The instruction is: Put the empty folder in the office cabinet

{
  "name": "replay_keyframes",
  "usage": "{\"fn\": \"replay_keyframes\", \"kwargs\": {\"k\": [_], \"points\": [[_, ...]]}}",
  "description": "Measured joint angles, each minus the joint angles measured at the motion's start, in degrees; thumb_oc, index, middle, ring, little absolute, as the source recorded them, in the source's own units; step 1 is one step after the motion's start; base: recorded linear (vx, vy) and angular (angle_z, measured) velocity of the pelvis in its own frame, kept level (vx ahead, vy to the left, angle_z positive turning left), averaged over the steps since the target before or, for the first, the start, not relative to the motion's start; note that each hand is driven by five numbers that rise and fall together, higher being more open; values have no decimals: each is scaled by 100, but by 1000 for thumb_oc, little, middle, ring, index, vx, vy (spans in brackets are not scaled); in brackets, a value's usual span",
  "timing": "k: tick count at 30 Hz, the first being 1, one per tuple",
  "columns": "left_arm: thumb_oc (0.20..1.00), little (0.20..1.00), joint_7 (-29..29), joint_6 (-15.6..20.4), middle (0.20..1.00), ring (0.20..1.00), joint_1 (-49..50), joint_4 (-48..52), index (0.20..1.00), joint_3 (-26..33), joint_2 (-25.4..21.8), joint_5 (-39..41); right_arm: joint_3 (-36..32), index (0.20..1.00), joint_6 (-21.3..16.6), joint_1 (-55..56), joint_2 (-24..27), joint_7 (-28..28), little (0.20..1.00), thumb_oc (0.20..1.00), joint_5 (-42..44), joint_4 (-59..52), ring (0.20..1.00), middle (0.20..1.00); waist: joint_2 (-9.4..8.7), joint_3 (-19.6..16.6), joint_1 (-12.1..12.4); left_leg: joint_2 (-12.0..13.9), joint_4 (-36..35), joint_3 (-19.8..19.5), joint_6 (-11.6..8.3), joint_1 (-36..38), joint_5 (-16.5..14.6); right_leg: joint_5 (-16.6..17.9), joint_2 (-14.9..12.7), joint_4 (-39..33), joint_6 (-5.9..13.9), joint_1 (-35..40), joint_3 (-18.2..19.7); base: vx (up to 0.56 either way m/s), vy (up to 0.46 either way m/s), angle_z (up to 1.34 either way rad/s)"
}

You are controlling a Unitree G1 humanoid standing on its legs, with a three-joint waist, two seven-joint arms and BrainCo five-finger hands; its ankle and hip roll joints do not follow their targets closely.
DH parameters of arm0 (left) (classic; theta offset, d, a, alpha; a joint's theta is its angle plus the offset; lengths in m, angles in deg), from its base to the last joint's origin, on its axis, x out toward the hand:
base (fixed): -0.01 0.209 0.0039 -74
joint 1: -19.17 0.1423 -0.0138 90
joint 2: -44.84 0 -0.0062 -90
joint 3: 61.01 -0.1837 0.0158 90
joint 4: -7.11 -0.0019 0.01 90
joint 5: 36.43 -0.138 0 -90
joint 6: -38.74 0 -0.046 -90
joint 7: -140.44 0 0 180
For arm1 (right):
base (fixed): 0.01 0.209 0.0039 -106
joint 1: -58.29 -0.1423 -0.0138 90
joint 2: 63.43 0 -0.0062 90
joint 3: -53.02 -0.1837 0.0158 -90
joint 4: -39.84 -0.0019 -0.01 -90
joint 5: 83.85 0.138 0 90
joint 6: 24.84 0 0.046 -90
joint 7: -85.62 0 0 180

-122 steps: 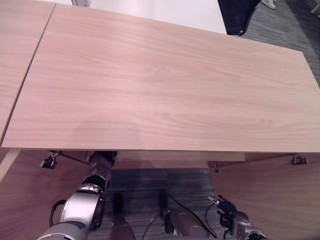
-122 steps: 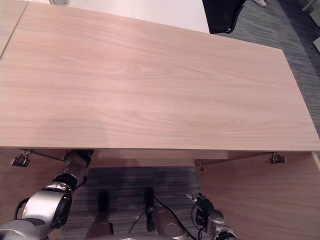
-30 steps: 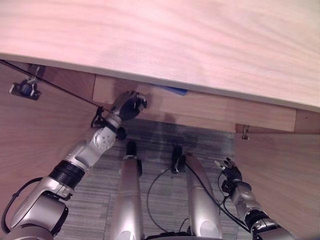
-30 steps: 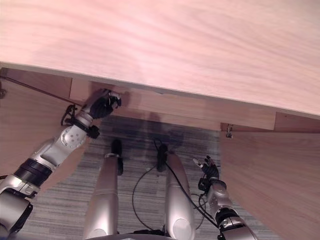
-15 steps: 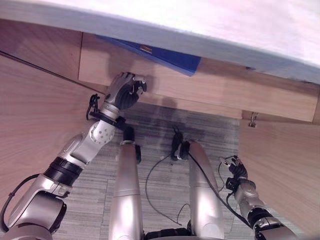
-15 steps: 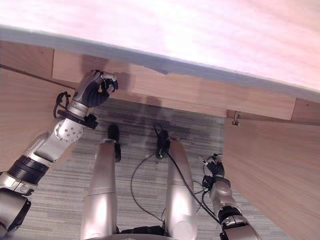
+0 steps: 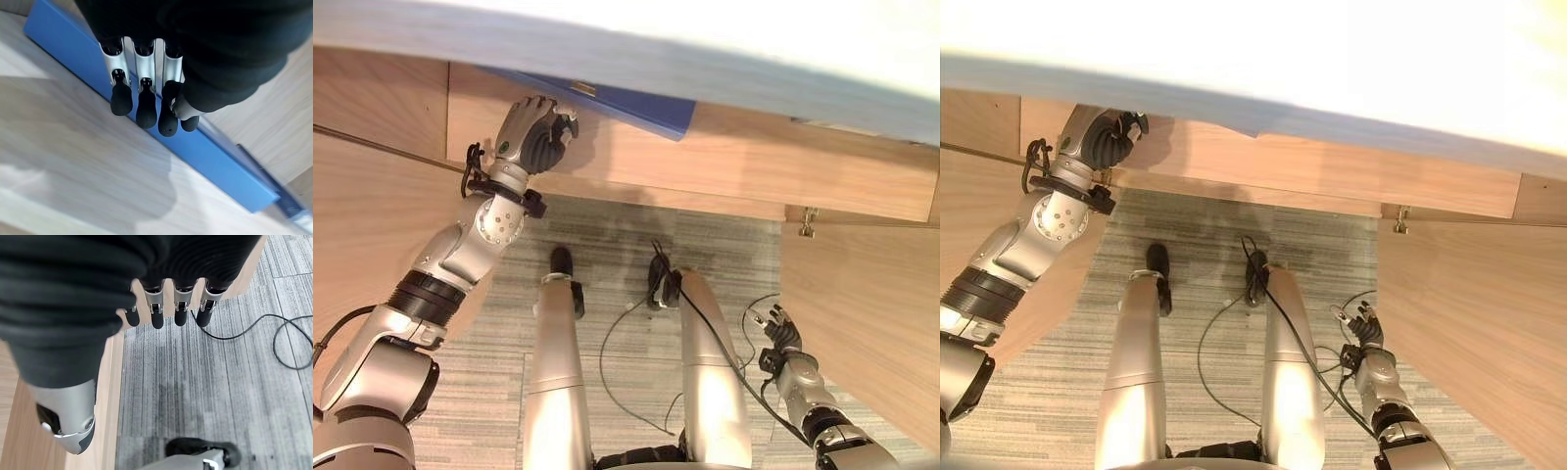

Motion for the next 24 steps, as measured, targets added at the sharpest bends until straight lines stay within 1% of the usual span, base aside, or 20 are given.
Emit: {"fn": "replay_keyframes", "kwargs": {"k": [5, 6, 7, 9, 10, 12, 13, 15, 16, 19, 22, 24], "points": [[200, 200, 35, -47, 200, 200, -691, -644, 200, -261, -3, 228, 17, 1000, 6, -2, 103, -21, 1000, 1000, 2, 62, 1000, 1000, -11, -8, -30, 3, -8, 18, 1, -15, 0, 4, 2, -12, 6, -28, 20, 0, 0, 0], [200, 200, 35, -29, 200, 200, -849, -758, 200, -309, 0, 248, 18, 1000, 7, -3, 127, -24, 1000, 1000, 5, 65, 1000, 1000, -24, -17, -34, 4, -10, 23, 1, -35, 0, 7, 4, -14, 8, -51, 24, 0, 0, 0], [200, 200, 15, 72, 200, 200, -1070, -1020, 200, -467, 1, 418, 20, 1000, 8, -12, 159, -27, 1000, 1000, 5, 67, 1000, 1000, -37, -35, -24, 4, -13, 35, 2, -41, 0, 15, 9, -23, 13, -65, 37, -17, 8, -4], [200, 200, 17, 86, 200, 200, -1085, -1087, 200, -467, 7, 472, 52, 1000, 8, -21, 161, -30, 1000, 1000, 7, 71, 1000, 1000, -112, -96, -27, 4, -23, 78, 7, -44, -3, 25, 13, -29, 31, -100, 81, -10, 13, -5], [200, 200, 15, 123, 200, 200, -1058, -1208, 200, -465, 68, 613, 74, 1000, 9, -20, 159, -31, 1000, 1000, 9, 72, 1000, 1000, -153, -159, -27, 5, -19, 107, 25, -48, -14, 23, 14, -29, 29, -116, 116, -5, 13, -7], [200, 200, 52, 142, 200, 200, -915, -1516, 200, -459, 397, 868, 91, 1000, 11, 12, 149, -30, 1000, 1000, 13, 101, 1000, 1000, -173, -555, -44, 5, 17, 141, 48, -196, -29, 22, 14, -34, 27, -246, 152, -13, 10, -5], [200, 200, 95, 158, 200, 200, -874, -1712, 200, -406, 619, 1141, 96, 1000, -3, 10, 146, -26, 1000, 1000, 15, 99, 1000, 1000, -192, -615, -30, 5, 50, 156, 79, -199, -47, 27, 13, -37, 36, -234, 167, -18, 20, -4], [200, 200, 127, 181, 200, 200, -812, -1903, 200, -229, 861, 1358, 101, 1000, 5, 8, 142, -26, 1000, 1000, 15, 100, 1000, 1000, -196, -618, -23, 4, 80, 167, 90, -202, -55, 35, 11, -42, 48, -226, 179, -11, 16, -5], [200, 200, 78, 227, 200, 200, -841, -2242, 200, -90, 1065, 1646, 101, 1000, 5, -4, 142, -23, 1000, 1000, 20, 102, 1000, 1000, -215, -630, -47, 3, 97, 195, 101, -213, -61, 44, 13, -46, 71, -245, 215, -4, 3, -8], [200, 200, 189, 219, 200, 200, -1062, -2538, 200, -206, 1076, 2077, 247, 1000, 28, 0, 146, 0, 1000, 1000, 24, 99, 1000, 1000, -293, -730, -154, 3, 128, 237, 104, -247, -64, 55, 14, -53, 136, -294, 269, -5, 9, -5], [200, 200, 286, 252, 200, 200, -1242, -2759, 200, -460, 1073, 2296, 266, 1000, 33, -4, 144, -2, 1000, 1000, 26, 104, 1000, 1000, -334, -801, -149, 2, 146, 250, 107, -290, -65, 70, 14, -53, 156, -330, 284, -8, -1, -3], [200, 200, 357, 279, 200, 200, -1305, -2815, 200, -468, 1106, 2487, 268, 1000, 28, -6, 144, -2, 1000, 1000, 31, 96, 1000, 1000, -351, -895, -176, 4, 171, 249, 104, -402, -63, 85, 15, -56, 161, -430, 285, 0, 0, 0]]}}
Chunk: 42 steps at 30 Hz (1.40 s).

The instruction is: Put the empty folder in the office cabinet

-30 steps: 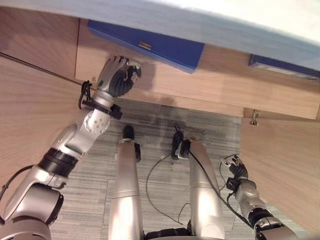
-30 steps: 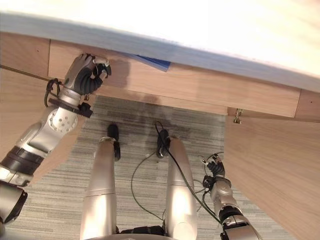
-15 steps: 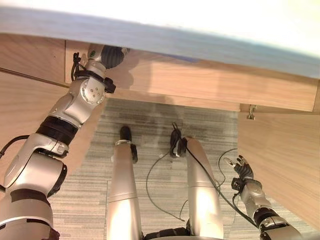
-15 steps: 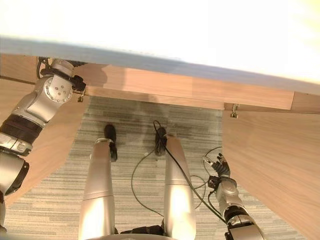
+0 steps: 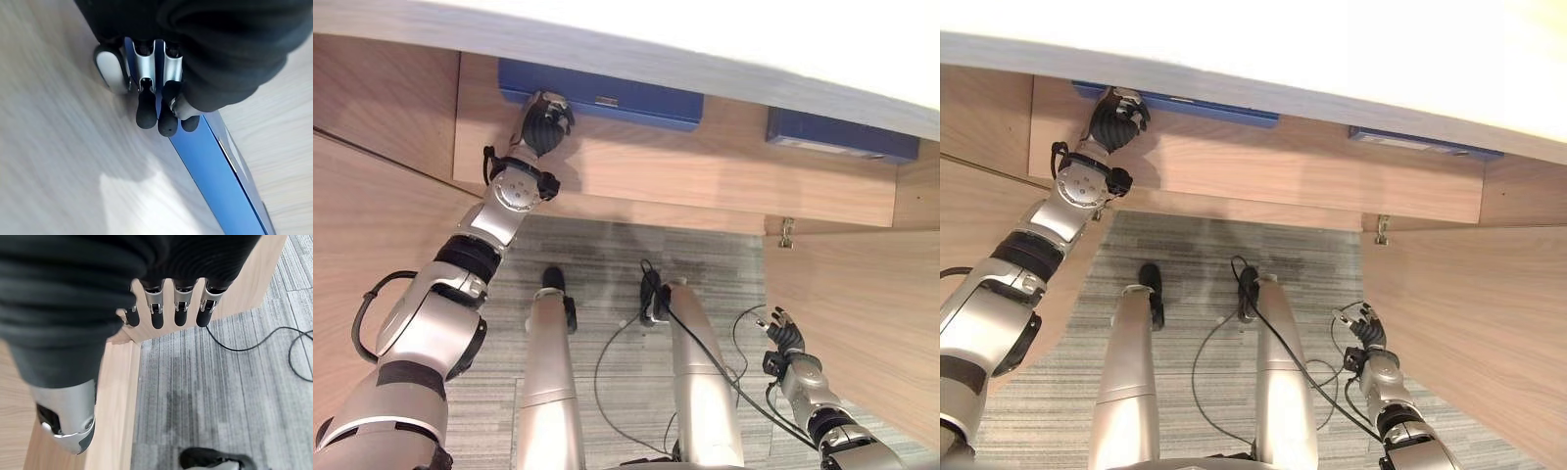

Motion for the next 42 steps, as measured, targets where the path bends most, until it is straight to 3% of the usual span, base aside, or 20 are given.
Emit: {"fn": "replay_keyframes", "kwargs": {"k": [7, 14, 16, 18, 19, 24, 26, 28, 30, 31, 34, 38, 41, 42], "points": [[200, 200, 317, 122, 200, 200, -441, -241, 200, -254, -34, 788, 64, 1000, -18, -25, 5, -26, 1000, 1000, 220, 9, 1000, 1000, -13, -6, -6, 3, 11, 19, -12, -242, -2, 24, -3, -63, 9, -188, 12, 0, 0, 0], [200, 200, 482, 47, 200, 200, -734, -391, 200, -285, -130, 1133, 140, 1000, -17, -40, 17, -58, 1000, 1000, 223, 46, 1000, 1000, -27, 1, -76, 9, -12, 53, 59, -400, 22, 96, -15, -224, 120, -311, 25, 3, -5, -10], [200, 200, 497, -72, 200, 200, -1049, -584, 200, -438, -122, 1339, 215, 1000, -12, -93, -24, -105, 1000, 1000, 222, 205, 1000, 1000, -82, 22, -196, -37, 89, 167, 44, -497, 48, 139, -84, -313, 118, -384, 125, 8, -15, 34], [200, 200, 515, -53, 200, 200, -1118, -626, 200, -439, -152, 1446, 210, 1000, -29, -127, 21, -116, 1000, 1000, 226, 217, 1000, 1000, -68, 14, -144, 5, 668, -43, 221, -292, -292, 150, -65, -295, 123, -479, 140, 7, -15, 4], [200, 200, 522, -70, 200, 200, -1224, -623, 200, -441, -136, 1488, 224, 1000, -6, -160, 32, -135, 1000, 1000, 233, 220, 1000, 1000, -53, 35, -170, 40, 436, -6, 17, -230, -506, 229, -88, -315, 167, -525, 191, 0, 0, 0], [200, 200, 396, -203, 200, 200, -1227, -593, 200, -270, -191, 1844, 224, 1000, 2, -167, -7, -173, 1000, 1000, 234, 207, 1000, 1000, -61, 33, -121, 53, 310, 49, 82, -198, -443, 468, -73, -555, 246, -478, 207, 14, -24, -1], [200, 200, 322, -241, 200, 200, -928, -360, 200, -6, -190, 1958, 218, 1000, 19, -163, -67, -173, 1000, 1000, 224, 209, 1000, 1000, -56, 37, -119, 53, 199, 78, 112, -24, -390, 675, -81, -694, 234, -306, 199, 0, 0, 0], [200, 200, 53, -79, 200, 200, 590, 1000, 200, 967, 139, 2110, 198, 1000, 32, 14, -347, -168, 1000, 1000, 202, 204, 1000, 1000, -44, 45, -85, 57, -249, 166, 73, 627, -366, 772, -105, -999, 248, 242, 211, -5, -26, 3], [200, 200, 19, -63, 200, 200, 915, 1145, 200, 951, 288, 2105, 216, 1000, 65, 111, -429, -170, 1000, 1000, 160, 207, 1000, 1000, -11, 50, 15, 58, -486, 177, 26, 906, -311, 806, -108, -1135, 228, 481, 181, 3, -8, 4], [200, 200, 19, -31, 200, 200, 1775, 1898, 200, 1266, 336, 2096, 139, 1000, 147, 135, -534, -165, 1000, 1000, 17, 189, 1000, 1000, 12, 55, 16, 62, -815, 195, -39, 1347, -268, 805, -106, -1350, 228, 846, 156, 0, 0, 0], [200, 200, 121, -22, 200, 200, 2597, 2346, 200, 1426, 662, 1988, -44, 1000, 216, 307, -520, -165, 1000, 1000, -102, 182, 1000, 1000, 203, 53, 172, 77, -1331, 184, -97, 1917, -194, 785, -109, -1727, 216, 1383, 59, -6, 7, 5], [200, 200, 506, 0, 200, 200, 4211, 3256, 200, 1578, 845, 1996, -226, 1000, 309, 556, -532, -178, 1000, 1000, -314, 166, 1000, 1000, 285, 52, 315, 73, -2528, 161, -173, 3050, 202, 895, -125, -2529, 206, 2377, -112, 3, 6, 13], [200, 200, 814, -17, 200, 200, 4722, 3443, 200, 1577, 884, 2005, -303, 1000, 407, 724, -468, -195, 1000, 1000, -480, 175, 1000, 1000, 427, -25, 458, 83, -3207, 68, -210, 3578, 464, 963, -109, -2956, 202, 2858, -234, 97, 1, 18], [200, 200, 1027, -19, 200, 200, 5150, 3669, 200, 1561, 796, 2062, -312, 1000, 429, 851, -454, -222, 1000, 1000, -527, 188, 1000, 1000, 508, -84, 450, 113, -3808, 68, -226, 4107, 697, 1060, -85, -3332, 205, 3294, -313, 106, 14, 4]]}}
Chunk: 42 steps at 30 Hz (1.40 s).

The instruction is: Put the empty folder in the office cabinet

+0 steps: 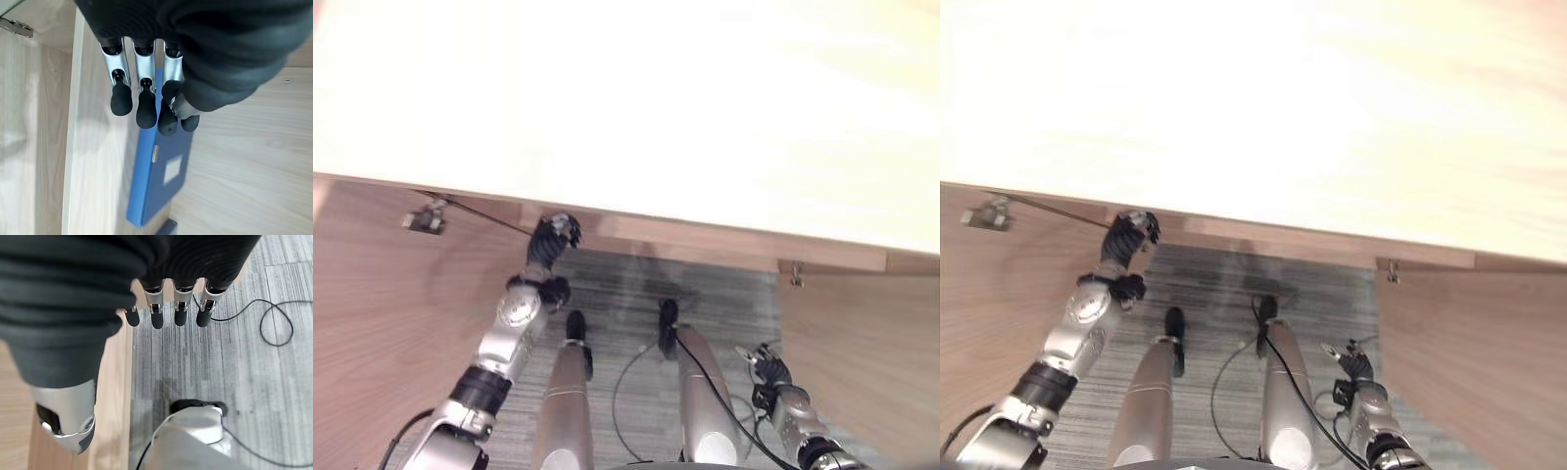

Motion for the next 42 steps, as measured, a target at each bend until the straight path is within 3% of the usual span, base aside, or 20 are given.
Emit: {"fn": "replay_keyframes", "kwargs": {"k": [4, 5, 6, 7, 14, 18, 24, 28, 33, 36, 37, 38, 39, 40, 41, 42], "points": [[200, 200, 383, -41, 200, 200, 479, 55, 200, -65, -126, 54, -35, 1000, 100, 186, 89, -10, 1000, 1000, -179, 52, 1000, 1000, 246, -168, 36, 87, -750, -4, -14, 687, 268, 138, 65, -528, 10, 616, -140, 105, 11, 0], [282, 282, 561, -83, 282, 282, 733, 75, 282, -80, -135, 65, -133, 1000, 102, 299, 93, -15, 1000, 1000, -232, 61, 1000, 1000, 348, -226, 32, 157, -1083, 10, -6, 1064, 379, 237, 131, -847, 22, 1000, -194, 72, 7, -10], [837, 837, 635, -100, 837, 837, 833, 100, 837, -105, -127, 65, -149, 1000, 100, 388, 109, -12, 1000, 1000, -232, 75, 1000, 1000, 395, -285, 18, 175, -1216, 12, -6, 1236, 403, 264, 163, -972, 34, 1170, -213, 37, 5, -4], [1000, 1000, 728, -110, 1000, 1000, 998, 121, 1000, -107, -132, 75, -147, 1000, 101, 444, 131, -15, 1000, 1000, -251, 118, 1000, 1000, 447, -359, 45, 190, -1287, 11, -4, 1330, 404, 269, 173, -1066, 42, 1281, -232, 81, 15, 1], [1000, 1000, 1087, -428, 1000, 1000, 1815, -32, 1000, -33, -155, 162, -231, 1000, 252, 608, 154, -74, 1000, 1000, -410, 295, 1000, 1000, 662, -743, 56, 304, -2073, 61, 48, 2300, 636, 681, 337, -2273, 170, 2447, -398, 110, 3, -2], [1000, 1000, 1081, -425, 1000, 1000, 1970, -796, 1000, -16, -27, -207, -233, 1000, 302, 622, 107, -87, 1000, 1000, -411, 410, 1000, 1000, 764, -1062, 111, 297, -2250, 64, 60, 2580, 666, 929, 371, -2874, 243, 2955, -453, 62, -23, 1], [1000, 1000, 661, -433, 1000, 1000, 2067, -3073, 1000, 652, 1080, -630, -197, 1000, 304, 724, -114, -118, 1000, 1000, -401, 431, 1000, 1000, 716, -1421, 273, 314, -2342, -53, 49, 2958, 671, 1093, 448, -3482, 275, 3665, -611, 6, -80, 14], [1000, 1000, 413, -418, 1000, 1000, 2033, -3687, 1000, 958, 1260, -631, -138, 1000, 289, 851, -192, -127, 1000, 1000, -411, 436, 1000, 1000, 625, -1505, 503, 365, -2346, -331, -44, 2982, 731, 1127, 516, -3609, 250, 3869, -891, -21, -92, 34], [1000, 1000, 185, -262, 1000, 1000, 1886, -4745, 1000, 1376, 1410, -605, 60, 1000, 278, 818, -180, -78, 1000, 1000, -454, 466, 1000, 1000, 724, -1564, 766, 435, -2363, -664, -174, 3026, 825, 1084, 645, -3627, 190, 4175, -1228, -95, -99, 33], [1000, 1000, 66, -218, 1000, 1000, 1836, -5030, 1000, 1387, 1488, -549, 94, 1000, 265, 706, -138, -12, 1000, 1000, -452, 481, 1000, 1000, 810, -1556, 896, 489, -2253, -928, -415, 2709, 1054, 1066, 769, -3596, 132, 4050, -1482, -255, -47, 60], [1000, 1000, 45, -217, 1000, 1000, 1728, -5156, 1000, 1394, 1519, -498, 133, 1000, 244, 562, -64, 30, 1000, 1000, -452, 432, 1000, 1000, 774, -1455, 941, 457, -2042, -810, -680, 2317, 1309, 1103, 691, -3603, -3, 3846, -1597, -311, -43, 64], [1000, 1000, 19, -229, 1000, 1000, 1726, -5242, 1000, 1379, 1534, -500, 129, 1000, 205, 502, 11, 46, 1000, 1000, -451, 433, 1000, 1000, 827, -1436, 975, 438, -2109, -638, -669, 2224, 1503, 1130, 739, -3575, -50, 3812, -1612, -385, -62, 63], [1000, 1000, 12, -238, 1000, 1000, 1721, -5301, 1000, 1391, 1541, -498, 147, 1000, 204, 485, 57, 55, 1000, 1000, -453, 432, 1000, 1000, 781, -1422, 937, 500, -2276, -162, -813, 2163, 1482, 1249, 682, -3579, -371, 3703, -1775, -141, -30, 55], [1000, 1000, -10, -248, 1000, 1000, 1683, -5354, 1000, 1436, 1551, -498, 116, 1000, 207, 461, 70, 68, 1000, 1000, -447, 447, 1000, 1000, 734, -1384, 919, 545, -1995, 603, -480, 2080, 1224, 1310, 600, -3639, -443, 3705, -1944, -189, -30, 57], [1000, 1000, 5, -260, 1000, 1000, 1698, -5399, 1000, 1449, 1462, -505, 103, 1000, 208, 465, 13, 67, 1000, 1000, -448, 463, 1000, 1000, 346, -1351, 907, 477, -1152, 1325, -232, 2107, 907, 1411, 237, -3633, -502, 3667, -2041, -170, -15, 67], [1000, 1000, 3, -253, 1000, 1000, 1682, -5429, 1000, 1459, 1433, -506, 91, 1000, 208, 487, -14, 70, 1000, 1000, -447, 466, 1000, 1000, 174, -1326, 784, 488, -801, 1486, -249, 2208, 852, 1389, 58, -3617, -473, 3744, -2130, -155, 21, 78]]}}
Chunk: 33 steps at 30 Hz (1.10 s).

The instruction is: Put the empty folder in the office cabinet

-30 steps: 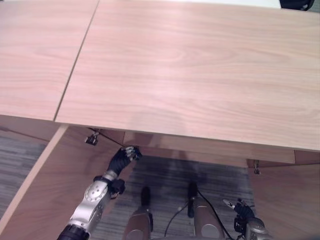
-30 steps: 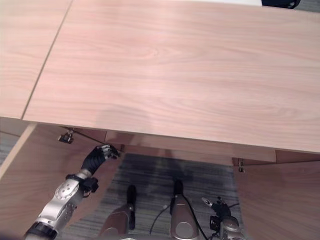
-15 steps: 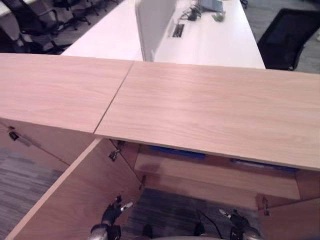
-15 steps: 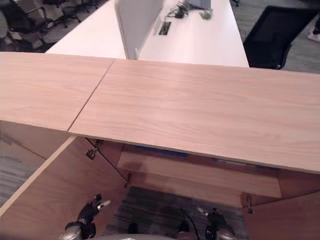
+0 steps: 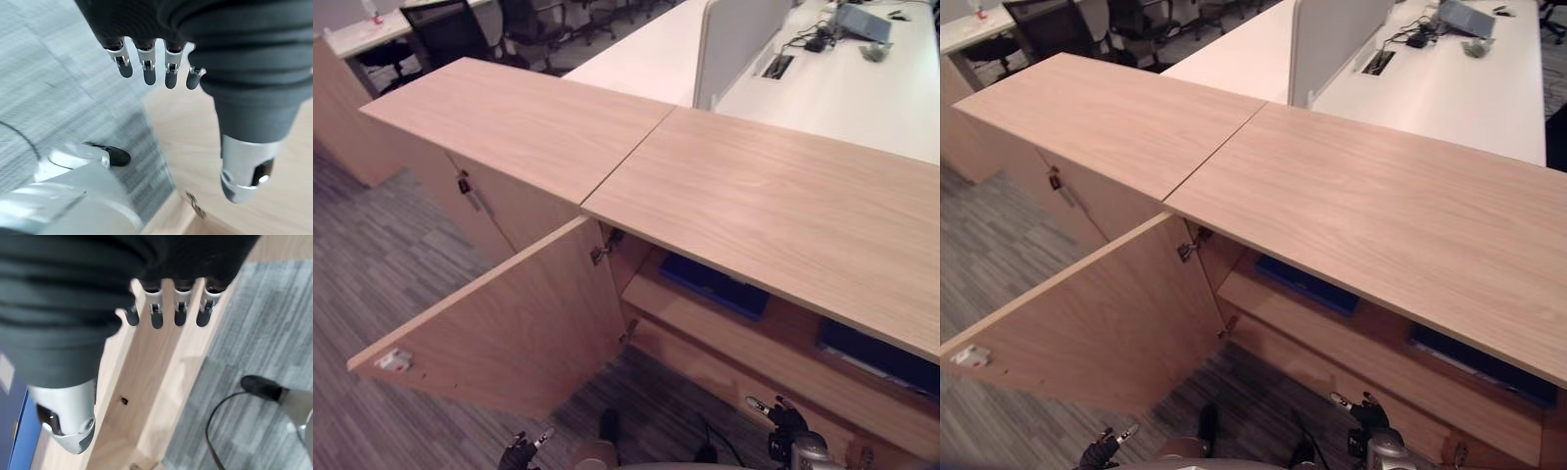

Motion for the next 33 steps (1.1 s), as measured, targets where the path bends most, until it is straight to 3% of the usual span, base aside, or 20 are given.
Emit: {"fn": "replay_keyframes", "kwargs": {"k": [1, 3, 4, 5, 6, 7, 8, 14, 21, 23, 25, 27, 28, 29, 30, 31, 33], "points": [[1000, 1000, 8, 1, 1000, 1000, 18, -12, 1000, -11, 12, -10, -15, 1000, 1, 84, 45, 0, 1000, 1000, 2, 5, 1000, 1000, -46, 21, -135, 77, 160, -14, -33, 257, -68, -17, -108, 7, 35, 75, -123, -144, 38, 82], [1000, 1000, 69, -1, 1000, 1000, -44, -113, 1000, -45, 66, -134, -75, 1000, 3, 205, 102, 6, 1000, 1000, 14, 125, 1000, 1000, 7, 8, -311, 392, 545, 373, -63, 692, -254, 56, -203, -6, 75, 244, -411, -92, 45, 76], [1000, 1000, 91, -7, 1000, 1000, -43, -153, 1000, -70, 86, -199, -108, 1000, 8, 271, 154, 22, 1000, 1000, 27, 201, 1000, 1000, 67, -43, -437, 503, 507, 532, -99, 908, -334, -9, -219, 49, 240, 284, -526, -114, 119, 87], [1000, 1000, 106, -7, 1000, 1000, -68, -140, 1000, -94, 100, -239, -127, 1000, 9, 328, 183, 43, 1000, 1000, 60, 204, 1000, 1000, 183, -105, -517, 425, 97, 532, -132, 1026, -377, -38, -225, 218, 383, 164, -479, -81, 173, 99], [1000, 1000, 104, 6, 1000, 1000, -272, -237, 1000, -91, 14, -292, -282, 1000, 7, 359, 76, 9, 1000, 1000, 65, 251, 1000, 1000, 104, -103, -575, 250, -507, 648, -86, 1071, -355, -15, -378, 398, 492, -33, -384, -48, 201, 127], [1000, 1000, 71, -20, 1000, 1000, -428, -286, 1000, -121, -9, -366, -378, 1000, 15, 390, 25, 6, 1000, 1000, 66, 264, 1000, 1000, 158, -101, -725, 205, -834, 580, 39, 1101, -408, -8, -392, 432, 570, -22, -646, 20, 176, 130], [1000, 1000, 64, -17, 1000, 1000, -479, -232, 1000, -154, -17, -389, -449, 1000, 18, 425, 1, -1, 1000, 1000, 66, 281, 1000, 1000, 233, -104, -750, 197, -1144, 584, 238, 1183, -544, -14, -374, 450, 663, -13, -668, -11, 194, 97], [1000, 1000, 82, -61, 1000, 1000, -166, -269, 1000, -300, -191, -629, -458, 1000, 16, 549, -229, -13, 1000, 1000, 68, 426, 1000, 1000, 177, -430, -679, -27, -1558, 390, 256, 1408, -484, 21, -541, 477, 838, 213, -733, -14, 182, 24], [1000, 1000, 90, -64, 1000, 1000, -15, -269, 1000, -262, -208, -830, -539, 1000, 22, 516, -220, 2, 1000, 1000, 170, 408, 1000, 1000, 131, -444, -579, -253, -1732, 148, 229, 1452, -335, -9, -802, 784, 890, 259, -997, -81, 235, 22], [1000, 1000, 89, -64, 1000, 1000, 1, -270, 1000, -259, -223, -892, -538, 1000, 21, 454, -244, 2, 1000, 1000, 244, 402, 1000, 1000, 69, -433, -514, -361, -1735, 105, 260, 1460, -342, -4, -922, 815, 900, 278, -1013, -48, 111, 15], [1000, 1000, 85, -62, 1000, 1000, -29, -258, 1000, -258, -288, -907, -529, 1000, 19, 445, -313, -7, 1000, 1000, 287, 398, 1000, 1000, -11, -395, -378, -467, -1734, 34, 332, 1475, -352, -10, -1061, 872, 1040, 296, -1014, -68, 120, 13], [1000, 1000, 89, -66, 1000, 1000, 26, -271, 1000, -256, -470, -907, -570, 1000, 18, 327, -450, 2, 1000, 1000, 288, 402, 1000, 1000, -216, -283, -227, -516, -1694, -53, 353, 1389, -347, -5, -1110, 904, 1089, 319, -1089, -119, 88, 48], [1000, 1000, 84, -66, 1000, 1000, -96, -264, 1000, -270, -430, -906, -569, 1000, 24, 327, -415, 12, 1000, 1000, 290, 415, 1000, 1000, -162, -156, -251, -528, -1689, -348, 492, 1281, -270, -7, -1259, 1408, 1092, 221, -778, -238, 142, 129], [1000, 1000, 74, -47, 1000, 1000, -275, -206, 1000, -330, -381, -906, -541, 1000, 31, 245, -365, -6, 1000, 1000, 291, 412, 1000, 1000, 37, 33, -316, -507, -1713, -689, 674, 1252, -198, -34, -1383, 2458, 1112, -248, 326, -211, 127, 200], [1000, 1000, 57, -45, 1000, 1000, -490, -132, 1000, -320, -477, -904, -440, 1000, 56, 80, -462, -11, 1000, 1000, 324, 428, 1000, 1000, 86, 55, -279, -542, -1472, -1094, 696, 769, -135, -607, -747, 2823, 1562, -671, 2226, -130, 75, 168], [1000, 1000, 49, 8, 1000, 1000, -559, 29, 1000, -382, -472, -898, -438, 1000, 67, 18, -471, -31, 1000, 1000, 344, 408, 1000, 1000, 103, 61, -119, -532, -1528, -1225, 612, 764, -18, -778, -620, 2208, 1319, -445, 2084, 64, -58, 102], [1000, 1000, 28, -7, 1000, 1000, -323, 125, 1000, -360, -513, -889, -411, 1000, -6, -188, -541, -77, 1000, 1000, 341, 380, 1000, 1000, 74, 36, -19, -557, -1629, -1183, 516, 872, 8, -733, -545, 751, 1222, 435, 1502, 111, -88, 6]]}}
